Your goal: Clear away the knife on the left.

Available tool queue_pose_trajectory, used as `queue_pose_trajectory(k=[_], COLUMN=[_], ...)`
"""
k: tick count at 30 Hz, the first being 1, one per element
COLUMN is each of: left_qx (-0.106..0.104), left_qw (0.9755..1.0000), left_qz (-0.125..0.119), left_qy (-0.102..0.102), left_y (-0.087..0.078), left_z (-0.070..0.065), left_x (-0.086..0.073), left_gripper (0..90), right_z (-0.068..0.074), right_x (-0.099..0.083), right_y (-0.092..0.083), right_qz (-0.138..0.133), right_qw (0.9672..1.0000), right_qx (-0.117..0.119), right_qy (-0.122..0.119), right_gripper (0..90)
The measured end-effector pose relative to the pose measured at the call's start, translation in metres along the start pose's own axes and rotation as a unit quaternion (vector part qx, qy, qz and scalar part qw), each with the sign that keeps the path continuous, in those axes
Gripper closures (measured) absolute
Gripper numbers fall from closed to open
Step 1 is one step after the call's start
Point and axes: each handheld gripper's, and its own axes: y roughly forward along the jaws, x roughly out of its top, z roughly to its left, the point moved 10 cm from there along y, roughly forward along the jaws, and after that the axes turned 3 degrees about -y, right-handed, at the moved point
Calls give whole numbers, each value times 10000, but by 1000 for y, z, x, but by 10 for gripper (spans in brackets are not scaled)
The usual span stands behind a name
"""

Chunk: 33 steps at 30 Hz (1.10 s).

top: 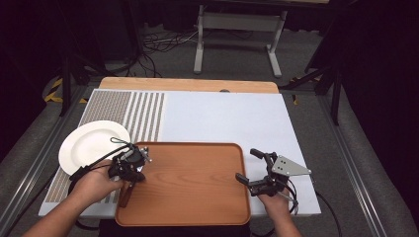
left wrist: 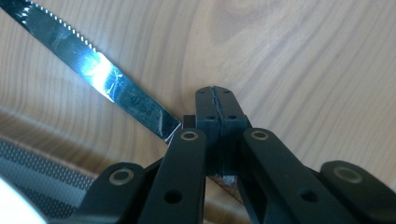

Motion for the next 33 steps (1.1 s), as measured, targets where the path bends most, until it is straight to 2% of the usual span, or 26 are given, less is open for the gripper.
queue_pose_trajectory(k=[10, 18, 25, 28, 30, 33], left_qx=[-94, -147, -144, -178, -203, -256], left_qw=[9997, 9993, 9993, 9990, 9985, 9968], left_qz=[-44, -58, -56, -208, -381, -700], left_qy=[-239, -351, -345, -345, -334, -281], left_y=[-1, -2, -3, -7, -11, -20], left_z=[5, 5, 5, 5, 5, 3], left_x=[-7, -14, -16, -14, -11, -7], left_gripper=[900, 900, 900, 897, 812, 627], right_z=[0, 0, 1, 0, 0, 0], right_x=[0, 0, -1, -1, -1, 0], right_y=[0, 0, 1, 0, 0, 0], right_qz=[4, 17, 21, 20, 19, 14], right_qw=[10000, 10000, 10000, 10000, 10000, 10000], right_qx=[3, 0, 5, -1, 1, 6], right_qy=[-7, 0, -6, -11, -10, -14], right_gripper=[21, 21, 22, 22, 22, 22])
